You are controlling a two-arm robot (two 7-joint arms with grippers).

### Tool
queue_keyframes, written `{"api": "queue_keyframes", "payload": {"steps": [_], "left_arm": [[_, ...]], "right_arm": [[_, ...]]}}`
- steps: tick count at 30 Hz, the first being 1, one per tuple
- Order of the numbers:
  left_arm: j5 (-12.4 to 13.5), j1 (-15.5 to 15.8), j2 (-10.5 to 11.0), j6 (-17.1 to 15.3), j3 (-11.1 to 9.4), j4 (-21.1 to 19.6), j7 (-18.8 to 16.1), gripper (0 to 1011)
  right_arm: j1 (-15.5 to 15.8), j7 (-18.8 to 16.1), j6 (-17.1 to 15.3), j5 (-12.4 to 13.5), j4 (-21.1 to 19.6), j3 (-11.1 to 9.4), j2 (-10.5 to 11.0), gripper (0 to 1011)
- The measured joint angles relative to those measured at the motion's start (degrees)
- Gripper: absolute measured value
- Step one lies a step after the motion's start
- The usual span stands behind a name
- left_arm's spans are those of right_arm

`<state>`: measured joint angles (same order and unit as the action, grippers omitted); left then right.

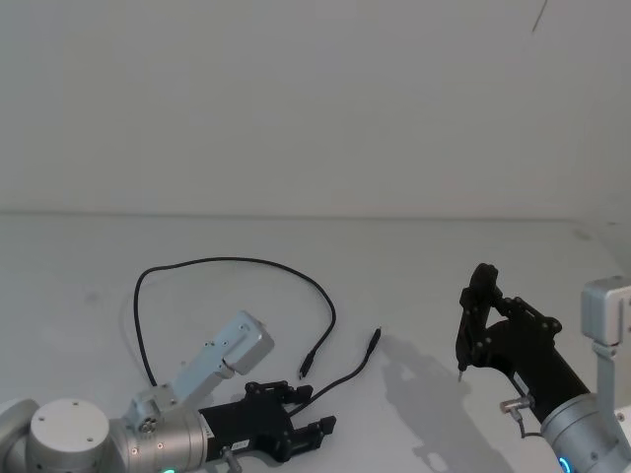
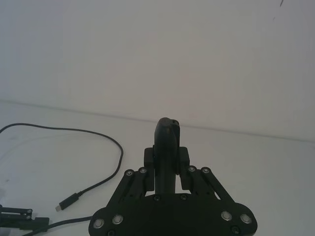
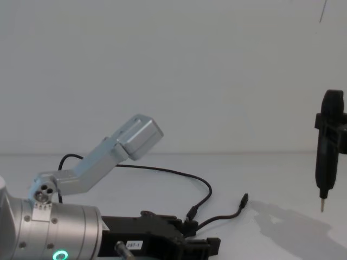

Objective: Pick up the data cable with the one hand.

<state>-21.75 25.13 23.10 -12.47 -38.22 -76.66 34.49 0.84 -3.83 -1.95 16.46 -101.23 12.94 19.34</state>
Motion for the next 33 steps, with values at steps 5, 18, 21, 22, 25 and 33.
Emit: {"api": "queue_keyframes", "payload": {"steps": [5, 18, 21, 22, 25, 33], "left_arm": [[0.6, -0.2, -0.4, 0.2, 0.0, 0.2, -0.8, 555], [2.5, -0.2, -1.5, 1.2, 0.3, 0.2, -2.7, 472], [3.0, -0.2, -1.7, 1.3, 0.4, 0.0, -3.0, 450], [3.0, -0.2, -1.7, 1.3, 0.4, -0.1, -3.0, 443], [3.4, -0.2, -1.9, 1.4, 0.5, -0.4, -3.2, 418], [3.9, -0.6, -2.1, 1.4, 0.8, -1.0, -3.5, 368]], "right_arm": [[0.0, 0.0, 0.0, 0.0, 0.0, 0.0, 0.0, 279], [0.0, 0.0, 0.0, 0.0, 0.0, 0.0, 0.0, 279], [0.0, 0.0, 0.0, 0.0, 0.0, 0.0, 0.0, 279], [0.0, 0.0, 0.0, 0.0, 0.0, 0.0, 0.0, 279], [0.0, 0.0, 0.0, 0.0, 0.0, 0.0, 0.0, 279], [0.0, 0.0, 0.0, 0.0, 0.0, 0.0, 0.0, 279]]}}
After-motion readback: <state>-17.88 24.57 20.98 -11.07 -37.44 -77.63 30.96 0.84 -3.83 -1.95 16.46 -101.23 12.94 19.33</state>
